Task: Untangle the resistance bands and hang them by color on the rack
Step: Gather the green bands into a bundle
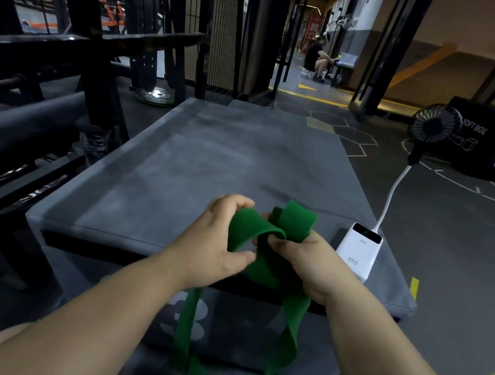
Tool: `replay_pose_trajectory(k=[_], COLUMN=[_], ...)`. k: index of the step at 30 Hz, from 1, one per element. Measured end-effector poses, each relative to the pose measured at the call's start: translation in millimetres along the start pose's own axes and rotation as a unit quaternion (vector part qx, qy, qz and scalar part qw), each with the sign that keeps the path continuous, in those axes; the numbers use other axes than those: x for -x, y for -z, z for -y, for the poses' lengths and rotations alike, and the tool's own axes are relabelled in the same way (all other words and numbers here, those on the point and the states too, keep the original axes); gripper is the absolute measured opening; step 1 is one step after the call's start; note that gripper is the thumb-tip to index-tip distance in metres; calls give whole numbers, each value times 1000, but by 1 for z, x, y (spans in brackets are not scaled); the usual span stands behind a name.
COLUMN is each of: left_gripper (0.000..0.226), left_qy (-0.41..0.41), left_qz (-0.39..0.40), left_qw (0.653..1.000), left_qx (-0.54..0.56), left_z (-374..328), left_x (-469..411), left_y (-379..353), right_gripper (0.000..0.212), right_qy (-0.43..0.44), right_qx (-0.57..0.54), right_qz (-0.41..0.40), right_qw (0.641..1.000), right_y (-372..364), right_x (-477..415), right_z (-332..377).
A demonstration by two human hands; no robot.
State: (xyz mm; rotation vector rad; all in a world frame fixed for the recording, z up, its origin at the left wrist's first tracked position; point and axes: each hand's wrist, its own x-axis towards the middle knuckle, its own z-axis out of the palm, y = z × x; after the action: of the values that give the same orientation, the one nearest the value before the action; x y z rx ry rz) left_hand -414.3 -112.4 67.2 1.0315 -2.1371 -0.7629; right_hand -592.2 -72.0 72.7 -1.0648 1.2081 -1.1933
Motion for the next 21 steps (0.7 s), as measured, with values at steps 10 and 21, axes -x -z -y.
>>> replay_pose_trajectory(k=[10, 21], left_gripper=[26, 9], left_qy=[-38, -27], left_qz=[-62, 65], left_qw=[996, 997], left_qx=[46, -22], left_z=[5, 8], left_x=[-9, -11], left_y=[19, 30], right_gripper=[10, 16], right_qy=[-48, -100], right_qx=[29, 90], right_qz=[62, 261], right_qw=[996, 956], right_y=[7, 10], right_x=[7, 15], right_z=[0, 0])
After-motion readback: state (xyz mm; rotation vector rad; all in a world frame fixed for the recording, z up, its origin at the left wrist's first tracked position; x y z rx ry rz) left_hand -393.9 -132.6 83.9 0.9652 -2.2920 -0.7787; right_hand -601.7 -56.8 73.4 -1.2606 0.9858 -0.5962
